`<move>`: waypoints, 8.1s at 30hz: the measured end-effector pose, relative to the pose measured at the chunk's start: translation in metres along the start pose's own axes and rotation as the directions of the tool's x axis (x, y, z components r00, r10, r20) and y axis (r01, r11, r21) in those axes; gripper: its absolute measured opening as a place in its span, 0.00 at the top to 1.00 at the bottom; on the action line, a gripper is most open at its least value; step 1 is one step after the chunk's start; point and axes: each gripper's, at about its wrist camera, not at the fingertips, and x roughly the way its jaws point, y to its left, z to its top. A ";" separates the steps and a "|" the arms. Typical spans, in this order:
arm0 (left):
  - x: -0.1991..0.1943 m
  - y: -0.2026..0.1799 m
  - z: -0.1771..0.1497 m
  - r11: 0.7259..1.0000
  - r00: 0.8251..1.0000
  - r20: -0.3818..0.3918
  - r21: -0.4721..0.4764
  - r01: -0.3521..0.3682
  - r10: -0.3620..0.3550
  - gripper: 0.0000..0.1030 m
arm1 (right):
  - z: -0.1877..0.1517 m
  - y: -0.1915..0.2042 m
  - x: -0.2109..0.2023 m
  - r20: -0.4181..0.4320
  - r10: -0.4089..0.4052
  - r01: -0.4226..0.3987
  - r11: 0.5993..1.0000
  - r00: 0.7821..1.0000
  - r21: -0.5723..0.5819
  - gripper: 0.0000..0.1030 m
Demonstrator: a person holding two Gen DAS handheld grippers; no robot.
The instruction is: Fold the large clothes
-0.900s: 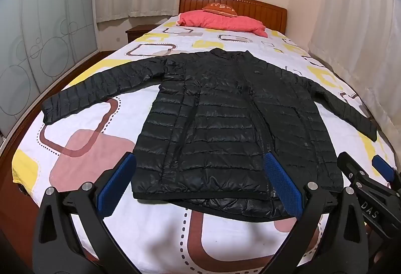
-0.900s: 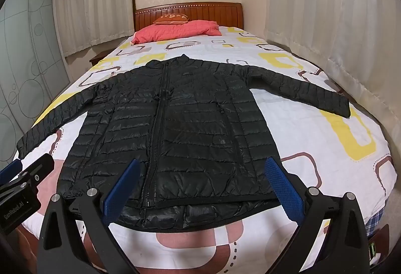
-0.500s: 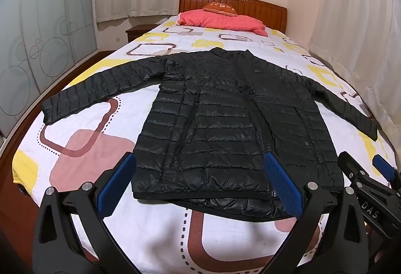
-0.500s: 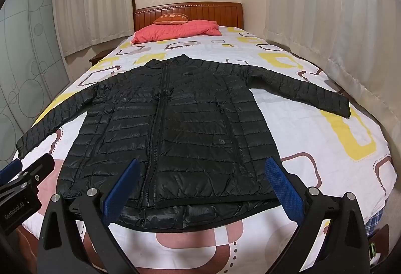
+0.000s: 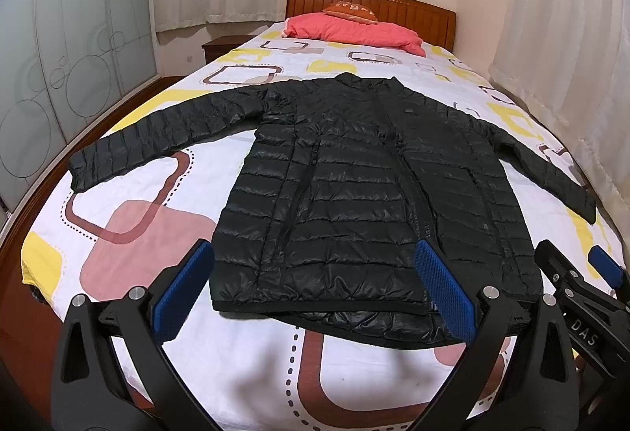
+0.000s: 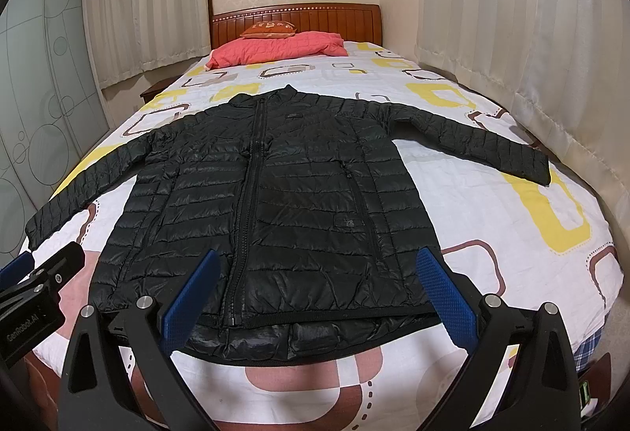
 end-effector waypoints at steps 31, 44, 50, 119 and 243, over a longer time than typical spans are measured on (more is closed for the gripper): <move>0.004 0.002 -0.003 1.000 1.000 -0.012 -0.005 -0.007 0.007 0.02 | -0.001 0.001 -0.001 0.000 -0.001 0.001 1.000 1.000 -0.001 0.04; 0.004 0.003 -0.004 1.000 1.000 -0.016 -0.005 -0.006 0.006 0.02 | -0.001 0.001 -0.001 -0.001 0.000 0.000 1.000 1.000 -0.002 0.04; 0.005 0.003 -0.004 1.000 1.000 -0.017 -0.005 -0.007 0.007 0.02 | -0.002 0.001 0.000 0.000 -0.001 0.001 1.000 1.000 -0.001 0.04; 0.235 0.200 0.058 0.793 0.952 -0.207 -0.528 -0.303 0.226 0.02 | 0.019 -0.394 0.217 0.110 -0.060 -0.067 0.484 0.992 0.873 0.33; 0.268 0.220 0.057 0.764 0.888 -0.204 -0.454 -0.458 0.412 0.02 | 0.173 -0.067 0.382 -0.191 -0.034 0.053 0.994 0.981 0.094 0.44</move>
